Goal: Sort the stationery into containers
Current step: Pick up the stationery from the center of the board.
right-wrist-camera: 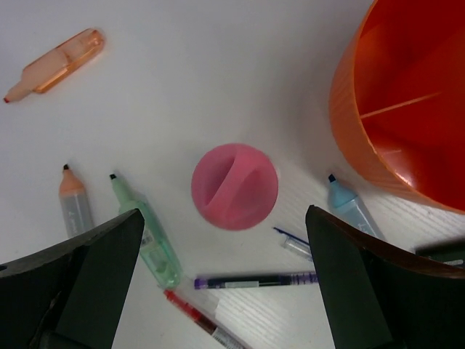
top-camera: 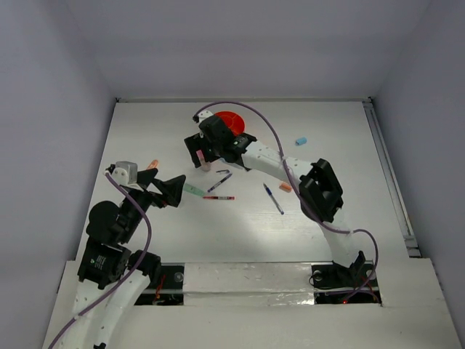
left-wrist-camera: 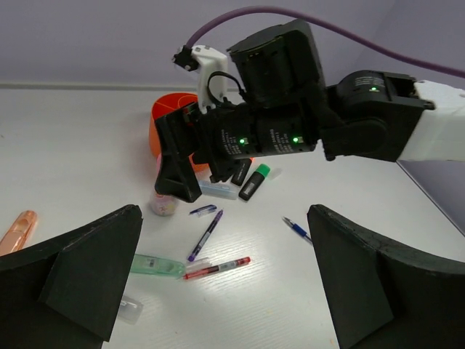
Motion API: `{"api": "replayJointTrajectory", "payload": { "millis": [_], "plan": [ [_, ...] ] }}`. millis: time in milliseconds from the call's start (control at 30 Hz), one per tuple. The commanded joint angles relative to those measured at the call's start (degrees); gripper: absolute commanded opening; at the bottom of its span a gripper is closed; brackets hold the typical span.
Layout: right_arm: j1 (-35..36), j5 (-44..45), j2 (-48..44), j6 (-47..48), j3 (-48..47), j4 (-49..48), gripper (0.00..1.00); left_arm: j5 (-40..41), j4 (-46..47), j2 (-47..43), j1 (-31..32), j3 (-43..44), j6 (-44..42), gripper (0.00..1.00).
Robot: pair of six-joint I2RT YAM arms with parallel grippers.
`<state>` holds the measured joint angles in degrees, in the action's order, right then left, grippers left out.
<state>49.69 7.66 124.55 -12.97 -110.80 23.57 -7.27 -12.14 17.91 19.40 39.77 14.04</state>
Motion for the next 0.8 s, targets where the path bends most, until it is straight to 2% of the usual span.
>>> {"api": "replayJointTrajectory", "payload": {
  "millis": [0,133,333,433,467,500,533,667,767],
  "plan": [
    [0.5,3.5,2.7,3.0,-5.8,0.9,0.98,-0.1,3.1,1.3,0.1,-0.5,0.4,0.99],
    [0.5,5.7,6.3,4.2,-9.8,0.9,0.94,-0.1,3.1,1.9,0.6,-0.5,0.4,0.99],
    [0.5,6.4,7.9,4.9,-10.6,-2.0,0.79,-0.5,3.3,2.0,0.6,-0.6,0.3,0.99],
    [0.5,6.1,7.8,4.9,-10.4,-2.9,0.65,-0.5,3.3,2.0,0.6,-0.6,0.3,0.99],
    [0.5,6.2,7.5,4.8,-10.3,-3.4,0.5,-0.5,3.3,2.0,0.6,-0.7,0.3,0.99],
    [0.5,6.2,7.5,4.8,-10.0,-3.9,0.5,-0.5,3.3,2.0,0.6,-0.7,0.3,0.99],
    [0.5,6.2,6.8,5.0,-9.6,-4.6,0.41,-0.6,3.4,2.0,0.6,-0.7,0.3,0.99],
    [1.0,4.8,3.0,5.5,-7.8,-10.6,0.2,-0.9,3.5,2.5,0.6,-0.7,0.4,0.99],
    [1.0,6.0,0.1,6.1,-7.9,-15.2,0.15,-1.0,3.5,3.2,0.6,-0.7,0.5,0.99]
  ]
}}
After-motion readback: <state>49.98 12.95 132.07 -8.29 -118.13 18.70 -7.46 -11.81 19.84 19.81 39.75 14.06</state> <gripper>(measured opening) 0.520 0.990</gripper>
